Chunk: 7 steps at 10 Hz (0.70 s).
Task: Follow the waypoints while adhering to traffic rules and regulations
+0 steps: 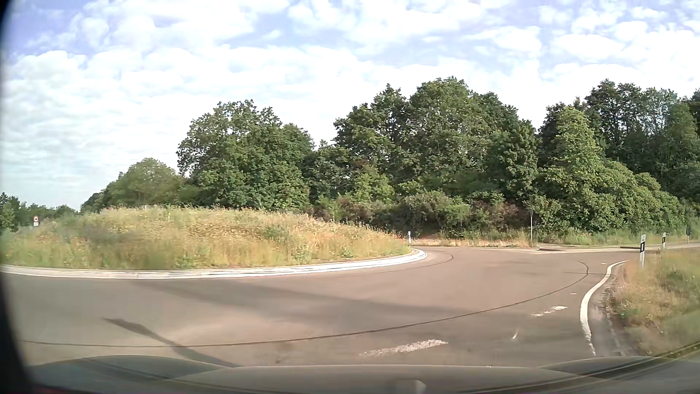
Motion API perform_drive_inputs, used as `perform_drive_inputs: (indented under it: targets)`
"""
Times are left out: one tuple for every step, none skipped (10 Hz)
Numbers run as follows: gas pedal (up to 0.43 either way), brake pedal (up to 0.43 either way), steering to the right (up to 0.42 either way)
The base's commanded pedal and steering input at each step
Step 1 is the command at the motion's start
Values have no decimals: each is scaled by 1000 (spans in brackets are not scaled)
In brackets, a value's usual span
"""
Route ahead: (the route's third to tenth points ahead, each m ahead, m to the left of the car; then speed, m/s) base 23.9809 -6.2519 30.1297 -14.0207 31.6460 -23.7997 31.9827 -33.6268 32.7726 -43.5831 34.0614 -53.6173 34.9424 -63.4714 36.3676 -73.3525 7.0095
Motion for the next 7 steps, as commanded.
perform_drive_inputs:
  targets:
    - [79, 30, 174]
    - [110, 30, 181]
    - [118, 30, 187]
    - [118, 30, 193]
    - [130, 30, 196]
    - [130, 30, 199]
    - [138, 30, 205]
